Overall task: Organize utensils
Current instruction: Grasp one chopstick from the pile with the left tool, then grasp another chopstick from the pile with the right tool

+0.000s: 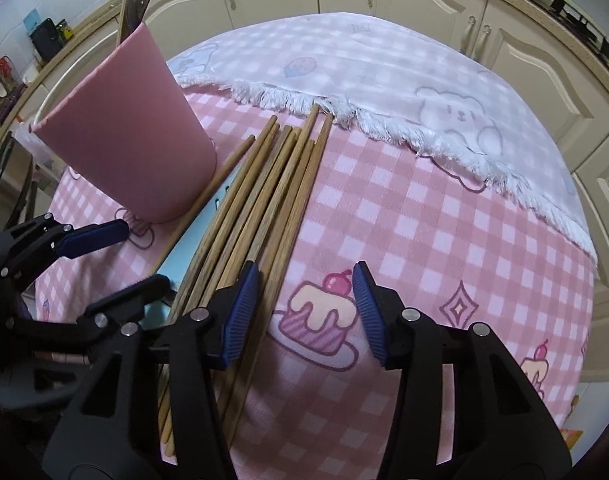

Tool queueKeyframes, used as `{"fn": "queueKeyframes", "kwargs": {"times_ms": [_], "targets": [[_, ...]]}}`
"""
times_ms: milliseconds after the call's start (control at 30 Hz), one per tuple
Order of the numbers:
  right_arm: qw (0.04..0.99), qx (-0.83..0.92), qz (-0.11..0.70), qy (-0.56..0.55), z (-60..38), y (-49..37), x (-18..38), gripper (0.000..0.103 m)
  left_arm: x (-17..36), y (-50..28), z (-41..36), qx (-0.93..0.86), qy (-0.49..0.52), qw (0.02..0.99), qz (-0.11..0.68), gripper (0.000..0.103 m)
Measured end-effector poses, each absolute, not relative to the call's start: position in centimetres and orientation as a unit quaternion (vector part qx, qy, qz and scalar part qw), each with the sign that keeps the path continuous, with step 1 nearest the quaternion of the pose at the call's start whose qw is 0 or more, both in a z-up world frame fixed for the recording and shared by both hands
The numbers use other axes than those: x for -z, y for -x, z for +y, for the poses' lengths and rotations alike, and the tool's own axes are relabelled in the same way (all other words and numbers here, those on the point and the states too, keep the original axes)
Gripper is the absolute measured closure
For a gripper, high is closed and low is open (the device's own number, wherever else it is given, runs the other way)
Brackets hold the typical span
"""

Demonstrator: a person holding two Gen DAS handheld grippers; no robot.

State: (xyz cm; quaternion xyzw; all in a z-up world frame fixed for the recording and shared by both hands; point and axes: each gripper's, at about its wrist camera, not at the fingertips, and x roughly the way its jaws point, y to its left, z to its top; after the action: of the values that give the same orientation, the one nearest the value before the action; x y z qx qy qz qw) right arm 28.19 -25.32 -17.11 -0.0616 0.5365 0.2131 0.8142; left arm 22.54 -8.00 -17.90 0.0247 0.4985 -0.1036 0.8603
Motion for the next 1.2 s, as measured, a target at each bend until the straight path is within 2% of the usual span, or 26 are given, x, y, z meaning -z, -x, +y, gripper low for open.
{"fn": "queueKeyframes", "kwargs": {"times_ms": [467,533,633,700,800,1067,1133,1200], "targets": [[0.805,-0.203,0.554,0.067,-25.5,-28.2,17.1,0.059,17.7,-23.0,-7.9,0.065,-0.035,0.86,0.505,0.051],[0.809,-0.181,0.553,0.085,-24.5,-27.9,17.2,0.06,18.1,-23.3,-8.3,0.078,-0.04,0.857,0.508,0.056],[0.815,-0.149,0.553,0.089,-23.9,-28.0,17.3,0.063,18.5,-23.1,-9.0,0.09,-0.074,0.868,0.484,0.057],[0.818,-0.119,0.558,0.079,-24.4,-27.7,17.2,0.072,18.4,-23.1,-8.2,0.11,-0.062,0.868,0.481,0.063],[0.819,-0.099,0.563,0.055,-25.1,-27.6,17.2,0.073,18.2,-23.2,-7.0,0.124,-0.05,0.866,0.482,0.077],[0.814,-0.095,0.57,0.058,-24.2,-29.2,17.3,0.073,18.3,-23.1,-8.6,0.11,-0.075,0.868,0.479,0.077],[0.813,-0.104,0.57,0.059,-24.1,-29.5,17.3,0.074,18.3,-23.0,-9.0,0.106,-0.075,0.868,0.48,0.08],[0.812,-0.114,0.568,0.071,-24.0,-29.7,17.4,0.074,18.2,-22.9,-9.6,0.106,-0.081,0.866,0.482,0.092]]}}
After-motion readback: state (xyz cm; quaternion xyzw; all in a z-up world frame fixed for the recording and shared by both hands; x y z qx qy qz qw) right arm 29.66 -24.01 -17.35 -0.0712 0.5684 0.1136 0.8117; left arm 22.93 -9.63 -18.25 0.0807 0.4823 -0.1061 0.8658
